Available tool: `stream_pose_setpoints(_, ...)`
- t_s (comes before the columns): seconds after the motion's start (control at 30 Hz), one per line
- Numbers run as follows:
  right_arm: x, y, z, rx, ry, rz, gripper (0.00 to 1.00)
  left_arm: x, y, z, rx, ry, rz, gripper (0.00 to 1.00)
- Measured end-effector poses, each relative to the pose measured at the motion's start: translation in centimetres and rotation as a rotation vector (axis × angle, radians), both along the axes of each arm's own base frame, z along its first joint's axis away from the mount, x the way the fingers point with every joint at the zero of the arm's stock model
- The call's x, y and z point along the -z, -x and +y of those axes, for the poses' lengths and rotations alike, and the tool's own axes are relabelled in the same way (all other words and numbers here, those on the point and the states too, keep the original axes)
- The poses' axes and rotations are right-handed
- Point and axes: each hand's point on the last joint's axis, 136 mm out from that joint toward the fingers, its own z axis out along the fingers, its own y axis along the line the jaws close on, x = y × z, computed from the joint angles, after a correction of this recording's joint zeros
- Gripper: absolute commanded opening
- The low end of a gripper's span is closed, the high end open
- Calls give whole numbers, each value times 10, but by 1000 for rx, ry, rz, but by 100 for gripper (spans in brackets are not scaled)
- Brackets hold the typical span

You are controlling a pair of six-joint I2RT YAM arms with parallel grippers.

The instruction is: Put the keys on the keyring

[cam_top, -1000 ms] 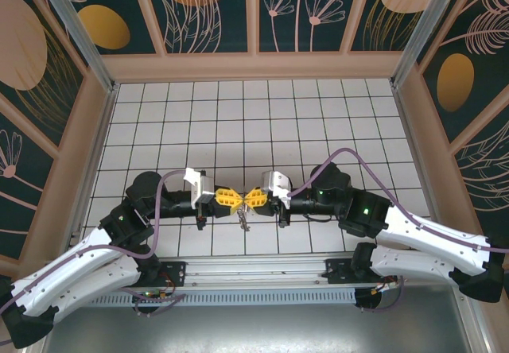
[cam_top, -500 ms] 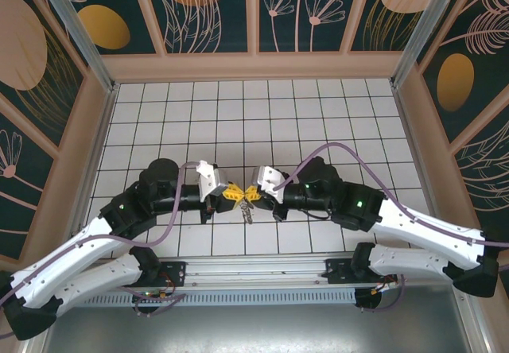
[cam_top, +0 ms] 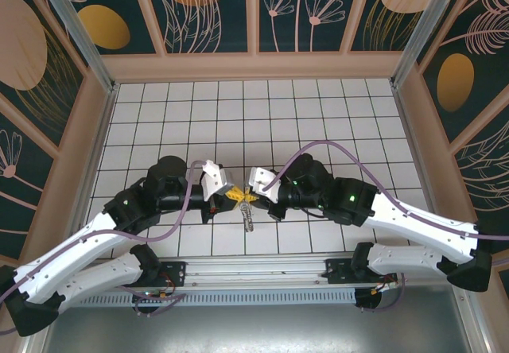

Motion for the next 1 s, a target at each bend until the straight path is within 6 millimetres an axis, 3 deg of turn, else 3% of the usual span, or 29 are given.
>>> stream_pose_setpoints(0.13, -4, 4, -5, -4, -33, 2, 18, -5, 2, -2, 10, 60, -12, 0)
stream_pose_setpoints(0.23, -12, 10, -7, -20, -81, 0, 22, -11, 7, -1, 25, 118, -23, 0)
stream_pose_setpoints(0.6, -22, 22, -2, -82, -158, 19, 22, -43, 27, 0, 114, 295, -73, 0)
stream_pose_setpoints(1.0, -36, 32, -4, -134, -232, 11, 19, -48, 31, 0, 136, 337, -91, 0)
